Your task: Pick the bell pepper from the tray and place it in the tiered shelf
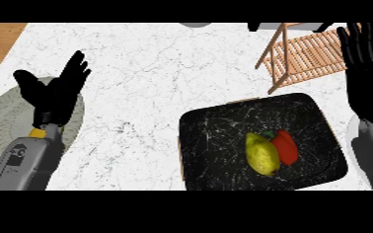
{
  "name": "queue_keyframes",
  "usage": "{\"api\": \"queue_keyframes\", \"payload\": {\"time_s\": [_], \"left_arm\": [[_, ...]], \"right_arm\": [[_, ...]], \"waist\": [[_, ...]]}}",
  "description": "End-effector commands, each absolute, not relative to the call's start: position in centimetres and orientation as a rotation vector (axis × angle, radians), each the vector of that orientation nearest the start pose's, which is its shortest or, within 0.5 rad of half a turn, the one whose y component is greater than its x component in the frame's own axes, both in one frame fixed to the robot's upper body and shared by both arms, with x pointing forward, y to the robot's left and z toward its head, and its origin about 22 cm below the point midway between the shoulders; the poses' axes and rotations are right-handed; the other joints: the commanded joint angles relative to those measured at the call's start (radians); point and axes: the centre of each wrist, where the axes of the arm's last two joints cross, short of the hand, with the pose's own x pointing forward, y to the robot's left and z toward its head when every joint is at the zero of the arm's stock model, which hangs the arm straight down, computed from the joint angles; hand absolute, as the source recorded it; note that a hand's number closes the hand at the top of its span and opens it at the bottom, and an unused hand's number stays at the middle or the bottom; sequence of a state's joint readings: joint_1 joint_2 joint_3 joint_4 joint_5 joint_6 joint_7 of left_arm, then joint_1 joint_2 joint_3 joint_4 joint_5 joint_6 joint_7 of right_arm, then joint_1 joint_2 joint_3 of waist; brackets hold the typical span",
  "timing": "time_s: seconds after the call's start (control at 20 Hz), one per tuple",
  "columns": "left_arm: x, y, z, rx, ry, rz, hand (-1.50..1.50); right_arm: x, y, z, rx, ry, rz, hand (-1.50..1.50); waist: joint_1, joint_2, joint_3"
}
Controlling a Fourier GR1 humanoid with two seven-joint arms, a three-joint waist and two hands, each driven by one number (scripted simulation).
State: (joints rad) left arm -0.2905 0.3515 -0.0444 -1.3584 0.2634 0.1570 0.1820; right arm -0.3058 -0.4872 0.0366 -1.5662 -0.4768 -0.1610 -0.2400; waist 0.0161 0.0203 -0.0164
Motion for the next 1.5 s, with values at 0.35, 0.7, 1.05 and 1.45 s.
{"api": "queue_keyframes", "payload": {"time_s": [0.35,0.7,1.05,1.45], "left_arm": [[28.1,27.3,6.4,0.203,-1.611,0.018,0.0],[27.2,26.5,6.1,0.232,-1.62,0.02,0.0],[25.9,26.9,5.0,0.235,-1.598,0.017,0.0],[26.1,26.3,5.2,0.227,-1.602,0.059,0.0]], "right_arm": [[31.1,-24.9,8.1,0.313,-1.618,0.543,-1.5],[32.7,-30.2,13.2,0.764,-1.631,0.778,-1.5],[31.8,-30.0,21.6,0.557,-1.481,1.391,-1.5],[27.2,-24.2,26.3,0.044,-1.5,1.871,-1.5]], "waist": [[0.038,-0.022,0.017],[0.003,-0.02,0.018],[-0.004,-0.026,0.017],[-0.016,-0.025,0.017]]}}
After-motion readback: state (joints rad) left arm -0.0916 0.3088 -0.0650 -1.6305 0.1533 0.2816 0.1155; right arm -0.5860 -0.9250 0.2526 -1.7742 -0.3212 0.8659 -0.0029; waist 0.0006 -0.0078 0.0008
